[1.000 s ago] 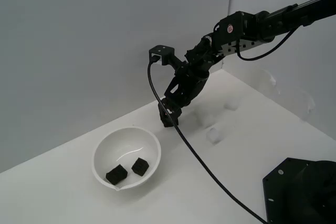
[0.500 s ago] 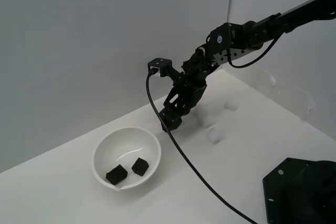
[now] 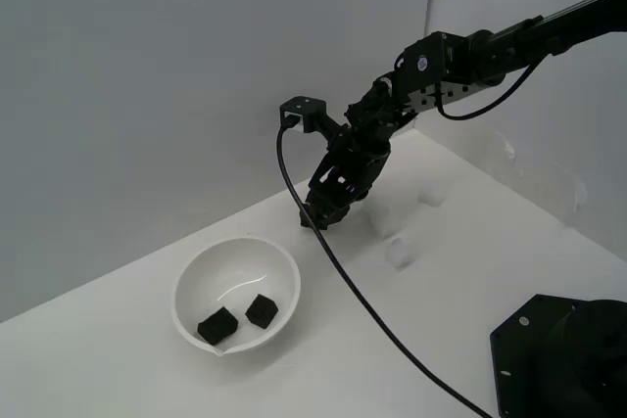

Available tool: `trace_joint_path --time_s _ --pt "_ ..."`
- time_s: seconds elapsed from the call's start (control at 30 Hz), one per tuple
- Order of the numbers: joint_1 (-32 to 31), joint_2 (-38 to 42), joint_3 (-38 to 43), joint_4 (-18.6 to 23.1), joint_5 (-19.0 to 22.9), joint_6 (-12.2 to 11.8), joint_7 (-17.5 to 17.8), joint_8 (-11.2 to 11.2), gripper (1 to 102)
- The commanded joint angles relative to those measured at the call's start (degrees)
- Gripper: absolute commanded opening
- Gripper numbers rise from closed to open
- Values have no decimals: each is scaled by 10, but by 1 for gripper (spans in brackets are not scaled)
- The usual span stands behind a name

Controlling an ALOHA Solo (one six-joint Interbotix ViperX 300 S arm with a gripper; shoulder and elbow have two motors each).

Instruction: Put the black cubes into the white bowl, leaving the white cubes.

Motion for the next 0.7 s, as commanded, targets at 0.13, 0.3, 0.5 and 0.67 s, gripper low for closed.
trace_joint_path --time_s 0.13,0.3,0.5,0.67 --pt "11 86 90 -1 -2 -11 33 4 28" --pt "10 156 160 0 -1 -16 61 -2 28" --pt "-41 228 229 -1 -3 -48 71 -8 28" --pt "-104 243 245 -2 -3 -63 70 -22 28"
